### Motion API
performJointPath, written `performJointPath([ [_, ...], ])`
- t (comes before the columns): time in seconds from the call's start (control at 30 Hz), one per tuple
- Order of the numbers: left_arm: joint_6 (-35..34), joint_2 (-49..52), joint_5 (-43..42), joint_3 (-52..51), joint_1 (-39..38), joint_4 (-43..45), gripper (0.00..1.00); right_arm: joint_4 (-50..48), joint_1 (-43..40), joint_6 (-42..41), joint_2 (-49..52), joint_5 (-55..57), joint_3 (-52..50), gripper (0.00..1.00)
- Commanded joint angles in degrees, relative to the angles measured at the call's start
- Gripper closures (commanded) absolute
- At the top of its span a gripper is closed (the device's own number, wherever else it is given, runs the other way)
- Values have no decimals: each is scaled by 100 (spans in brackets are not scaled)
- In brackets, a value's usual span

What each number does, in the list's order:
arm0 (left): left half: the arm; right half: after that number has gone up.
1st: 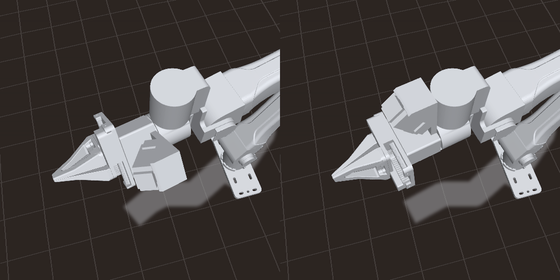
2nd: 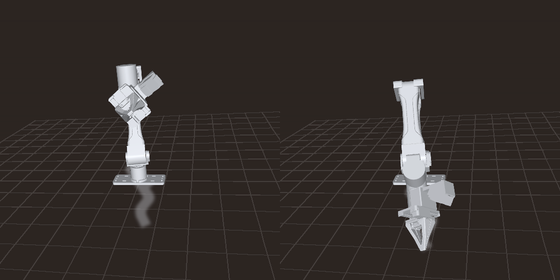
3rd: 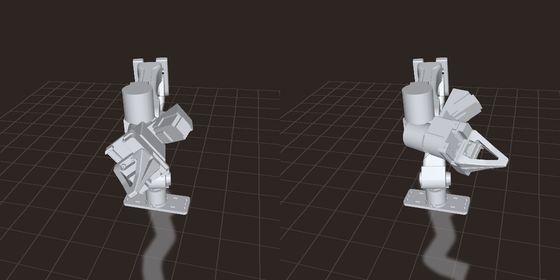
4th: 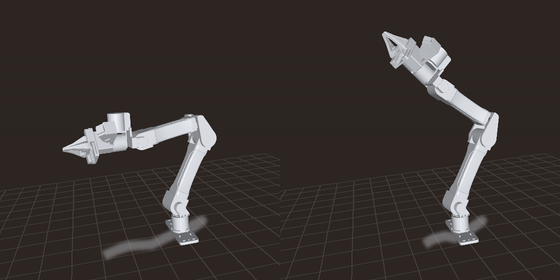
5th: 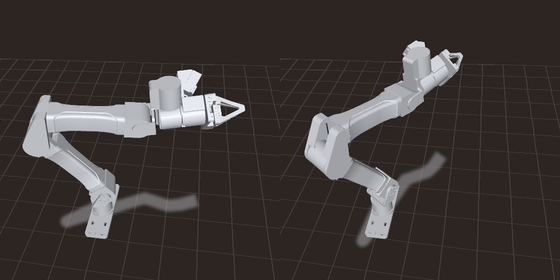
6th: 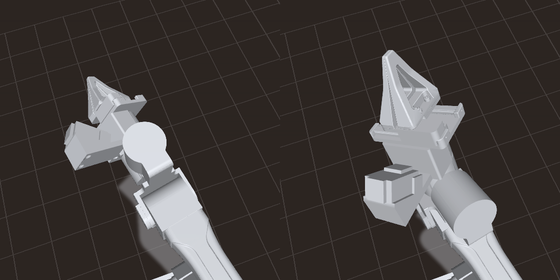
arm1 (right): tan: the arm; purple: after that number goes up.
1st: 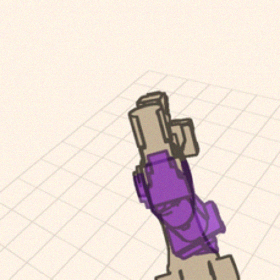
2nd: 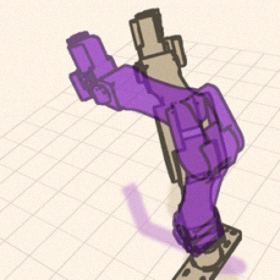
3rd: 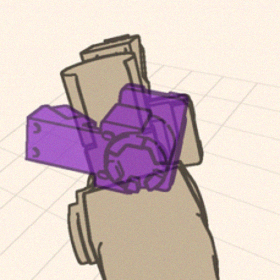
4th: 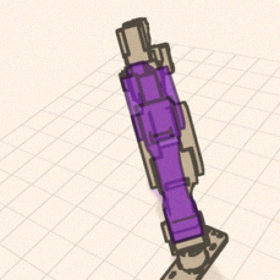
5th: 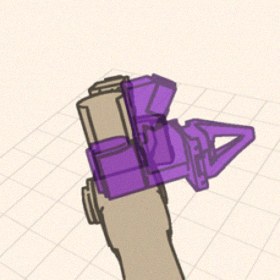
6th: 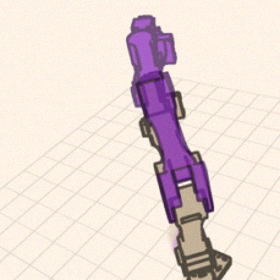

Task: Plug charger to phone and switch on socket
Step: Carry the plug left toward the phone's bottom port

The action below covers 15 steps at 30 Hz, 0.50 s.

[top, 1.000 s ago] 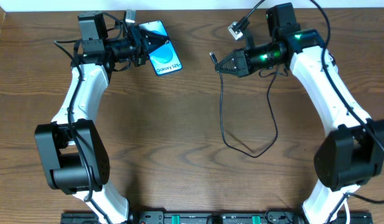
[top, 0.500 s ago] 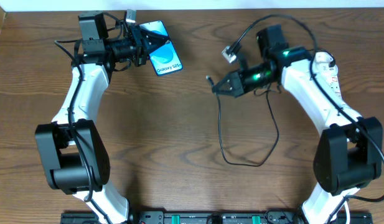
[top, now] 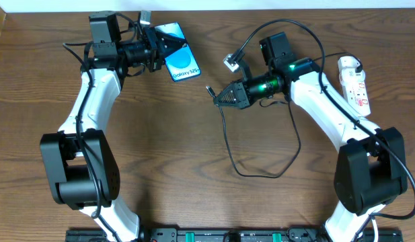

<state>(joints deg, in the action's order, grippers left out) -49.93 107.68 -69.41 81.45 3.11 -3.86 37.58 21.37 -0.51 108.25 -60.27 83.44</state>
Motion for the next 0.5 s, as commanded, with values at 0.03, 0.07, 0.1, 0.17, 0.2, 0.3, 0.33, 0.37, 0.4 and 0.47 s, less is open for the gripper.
performJointPath([
  [0.03,-229,-85,-42,26,2,267,93,-258,28,-407,-195,-466,-22,99],
  [0.07,-319,-85,-44,26,2,391,92,-319,28,-428,-195,-494,-22,99],
  [0.1,-420,-85,-42,26,2,520,93,-367,31,-479,-195,-529,-22,99],
  [0.17,-577,-85,-39,26,2,831,92,-448,39,-525,-195,-625,-22,99],
  [0.2,-669,-85,-39,26,2,1029,92,-481,39,-525,-195,-688,-22,99],
  [0.3,-946,-85,-20,26,2,1543,93,-616,39,-601,-195,-839,-22,99],
  [0.33,-1029,-85,0,26,2,1646,93,-671,39,-662,-195,-850,-22,99],
  [0.37,-1121,-85,13,26,2,1738,93,-721,39,-706,-195,-852,-22,99],
  [0.4,-1207,-85,44,26,2,1808,92,-789,39,-758,-195,-855,-22,99],
  [0.47,-1303,-85,116,26,2,1838,92,-981,39,-881,-195,-955,-22,99],
])
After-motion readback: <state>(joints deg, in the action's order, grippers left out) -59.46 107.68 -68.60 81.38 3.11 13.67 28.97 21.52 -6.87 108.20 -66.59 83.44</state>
